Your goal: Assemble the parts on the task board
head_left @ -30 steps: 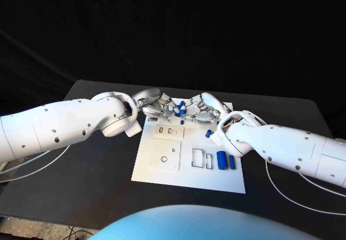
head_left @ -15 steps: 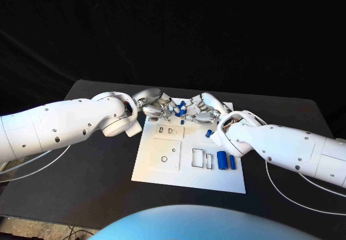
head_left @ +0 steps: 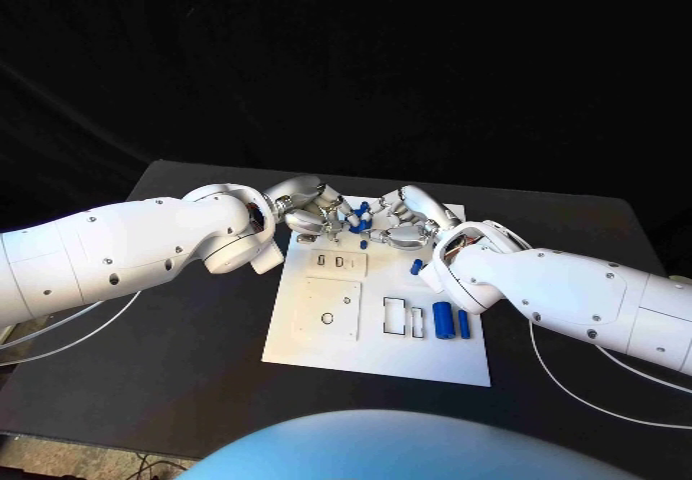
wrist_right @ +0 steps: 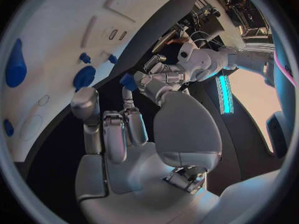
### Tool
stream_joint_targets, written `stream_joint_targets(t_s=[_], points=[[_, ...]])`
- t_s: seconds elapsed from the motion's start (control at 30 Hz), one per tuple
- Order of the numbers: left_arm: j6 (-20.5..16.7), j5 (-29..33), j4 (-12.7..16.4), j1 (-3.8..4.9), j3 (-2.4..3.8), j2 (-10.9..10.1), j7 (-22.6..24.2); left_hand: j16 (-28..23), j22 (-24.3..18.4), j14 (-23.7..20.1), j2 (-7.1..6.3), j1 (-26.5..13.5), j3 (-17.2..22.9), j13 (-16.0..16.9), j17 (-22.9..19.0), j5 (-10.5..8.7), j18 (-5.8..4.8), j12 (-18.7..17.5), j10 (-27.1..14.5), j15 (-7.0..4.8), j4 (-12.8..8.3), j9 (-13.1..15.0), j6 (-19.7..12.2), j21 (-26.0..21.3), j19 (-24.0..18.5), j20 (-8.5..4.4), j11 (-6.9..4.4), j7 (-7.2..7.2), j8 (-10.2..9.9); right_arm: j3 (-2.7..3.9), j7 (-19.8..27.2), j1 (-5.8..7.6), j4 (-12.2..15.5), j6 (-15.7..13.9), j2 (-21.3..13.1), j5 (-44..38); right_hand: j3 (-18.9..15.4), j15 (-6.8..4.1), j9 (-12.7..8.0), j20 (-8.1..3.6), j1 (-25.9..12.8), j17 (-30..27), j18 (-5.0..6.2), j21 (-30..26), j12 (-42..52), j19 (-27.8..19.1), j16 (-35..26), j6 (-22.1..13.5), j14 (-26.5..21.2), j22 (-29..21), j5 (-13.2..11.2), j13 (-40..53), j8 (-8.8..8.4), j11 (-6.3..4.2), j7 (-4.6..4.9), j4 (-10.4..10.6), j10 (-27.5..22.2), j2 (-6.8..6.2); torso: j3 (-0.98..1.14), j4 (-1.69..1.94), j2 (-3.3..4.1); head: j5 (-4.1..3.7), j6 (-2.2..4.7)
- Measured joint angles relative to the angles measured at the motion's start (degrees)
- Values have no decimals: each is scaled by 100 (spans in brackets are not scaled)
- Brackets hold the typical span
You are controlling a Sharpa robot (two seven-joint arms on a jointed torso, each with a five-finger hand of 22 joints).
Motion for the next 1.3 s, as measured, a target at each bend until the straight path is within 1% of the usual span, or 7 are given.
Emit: stream_joint_targets(t_s=[0.33,0.4,0.67,0.83,0.93,1.0,1.3], points=[[-4,37,6,2,3,13,13,0,8,0,0,0,0,-1,0,0,0,0,0,0,0,-13,20,0,0,0,0,20,0,-2,-7,-2,-1,10,16,-4,-28,0,3,0,0,0,0,0,0,0,0,-2,0,9,-8,2,-1,0,2,19,0,0,-1,0,-1,-8,0],[-5,40,6,2,3,10,13,0,19,0,0,0,0,-1,0,0,1,0,0,0,0,-14,20,0,14,14,0,20,0,-1,-7,-2,4,8,9,-4,-28,0,3,21,0,0,0,0,0,21,0,-5,0,9,-9,2,-3,20,4,19,20,0,-1,0,-1,-8,0],[-19,46,-30,-1,0,-36,1,0,29,0,0,0,16,-1,0,0,1,0,12,0,-16,-18,20,27,21,21,12,20,-1,4,5,2,9,1,-43,-5,-11,0,0,21,0,0,0,0,22,21,0,-10,0,14,15,1,-7,20,8,35,20,0,-3,0,-1,0,0],[-49,70,-65,-1,0,-64,1,0,55,0,0,0,16,6,0,0,1,24,21,0,-16,-12,83,49,21,21,21,2,-1,4,5,2,9,-2,-60,-7,-11,0,0,21,0,0,0,0,22,20,0,-14,0,14,15,1,-15,20,11,35,20,0,-3,0,-1,-7,0],[-60,91,-83,-1,0,-66,1,0,60,0,0,0,16,6,0,0,1,24,27,0,-16,-12,106,49,41,0,15,0,-1,4,10,2,19,-15,-71,-8,-11,0,1,21,0,0,0,0,21,21,0,-1,0,14,15,1,-18,20,-2,34,20,0,-3,1,-1,-10,0],[-61,100,-93,-1,1,-61,1,0,65,0,0,0,16,6,0,0,1,24,42,0,-16,-12,123,49,41,0,-1,0,-1,4,13,2,28,-28,-77,-9,-11,0,1,21,0,0,0,0,21,21,0,1,0,14,15,1,-26,19,-4,34,20,0,-3,3,-2,-11,0],[-51,124,-123,-2,1,28,-9,0,65,0,0,0,0,5,0,0,1,24,42,0,-32,-13,123,49,41,0,0,1,-1,11,24,1,59,-98,-76,-9,-10,0,5,21,0,0,0,0,21,20,0,1,0,13,13,0,-3,19,-4,34,20,0,-4,4,-1,0,0]])
